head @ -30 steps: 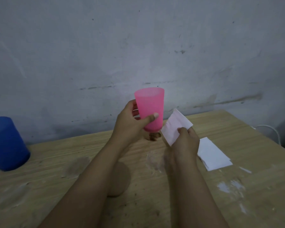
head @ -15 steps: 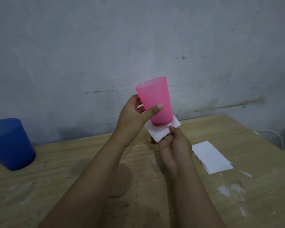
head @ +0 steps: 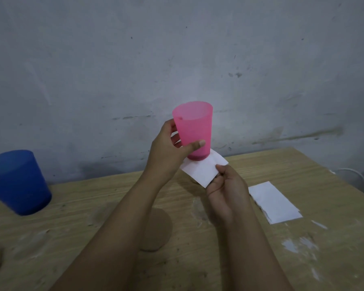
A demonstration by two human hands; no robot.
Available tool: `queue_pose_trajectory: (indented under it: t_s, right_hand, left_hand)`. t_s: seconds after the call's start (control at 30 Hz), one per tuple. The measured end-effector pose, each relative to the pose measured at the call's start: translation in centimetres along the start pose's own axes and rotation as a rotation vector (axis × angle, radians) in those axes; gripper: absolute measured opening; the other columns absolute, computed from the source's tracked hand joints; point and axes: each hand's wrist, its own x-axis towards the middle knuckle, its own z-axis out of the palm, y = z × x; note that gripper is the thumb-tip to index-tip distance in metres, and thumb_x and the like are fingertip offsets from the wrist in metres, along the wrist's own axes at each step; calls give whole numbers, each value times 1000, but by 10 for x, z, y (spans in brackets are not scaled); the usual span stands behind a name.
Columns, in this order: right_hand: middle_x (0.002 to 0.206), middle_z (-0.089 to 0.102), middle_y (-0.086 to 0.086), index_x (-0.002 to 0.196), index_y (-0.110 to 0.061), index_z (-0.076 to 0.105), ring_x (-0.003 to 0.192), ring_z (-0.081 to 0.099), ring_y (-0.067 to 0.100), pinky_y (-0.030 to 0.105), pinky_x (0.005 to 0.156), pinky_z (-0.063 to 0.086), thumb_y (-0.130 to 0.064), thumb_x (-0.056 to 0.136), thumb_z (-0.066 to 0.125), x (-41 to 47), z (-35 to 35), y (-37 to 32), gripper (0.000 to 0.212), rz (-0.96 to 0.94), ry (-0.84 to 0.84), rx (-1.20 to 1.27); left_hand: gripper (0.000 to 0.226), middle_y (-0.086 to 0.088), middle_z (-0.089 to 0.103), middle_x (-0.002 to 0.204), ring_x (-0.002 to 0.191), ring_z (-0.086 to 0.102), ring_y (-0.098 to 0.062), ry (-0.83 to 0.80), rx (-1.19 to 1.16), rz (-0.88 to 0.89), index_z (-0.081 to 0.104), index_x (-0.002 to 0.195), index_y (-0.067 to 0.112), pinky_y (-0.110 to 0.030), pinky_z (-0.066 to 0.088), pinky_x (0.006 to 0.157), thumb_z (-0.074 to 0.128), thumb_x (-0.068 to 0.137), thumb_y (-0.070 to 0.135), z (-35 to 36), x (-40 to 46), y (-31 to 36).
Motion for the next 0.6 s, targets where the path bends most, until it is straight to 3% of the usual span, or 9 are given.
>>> queue_pose_trajectory:
  t_s: [0.07,0.17,0.3,0.37,0.47,0.6]
  right_hand:
    - [106,66,29,112,11,52,97,68,31,33,76,57,3,88,41,-1,-1,-4,29,-5,14,4]
    - [109,65,28,111,9,52,90,69,30,27,62,58,3,88,41,-1,-3,-7,26,-25,66,12]
    - [108,67,25,107,6,56,99,66,28,37,97,48,1,90,41,2,-1,-4,22,-45,135,-55]
    - [103,69,24,103,5,57,95,69,26,38,97,48,-1,93,40,1,1,0,22,-33,102,-39]
    - [116,63,27,116,6,55,111,61,31,45,103,42,-6,96,34,0,2,0,31,-26,-15,35]
    - [118,61,28,116,8,53,113,59,33,48,107,38,-13,99,32,0,1,-4,34,-27,-16,113]
  left_hand:
    - [94,7,57,128,109,58,-8,2,12,-2,44,133,20,-15,50,81,77,51,51,-1,0,0]
    - [92,7,58,127,109,59,-8,12,7,-4,45,132,20,-18,51,83,77,51,50,-3,1,2]
    - [89,8,60,125,107,61,-7,5,1,-7,48,130,21,-22,52,85,76,53,55,-1,0,6]
    - [88,8,61,123,106,62,-7,-26,2,-11,49,128,21,-24,53,85,77,53,55,3,-2,7]
    - [86,9,61,122,106,62,-7,-80,17,-15,49,126,23,-24,54,85,78,51,53,10,-7,6]
    - [87,8,59,124,109,60,-8,-107,56,-6,47,128,23,-24,54,86,78,52,51,17,-11,6]
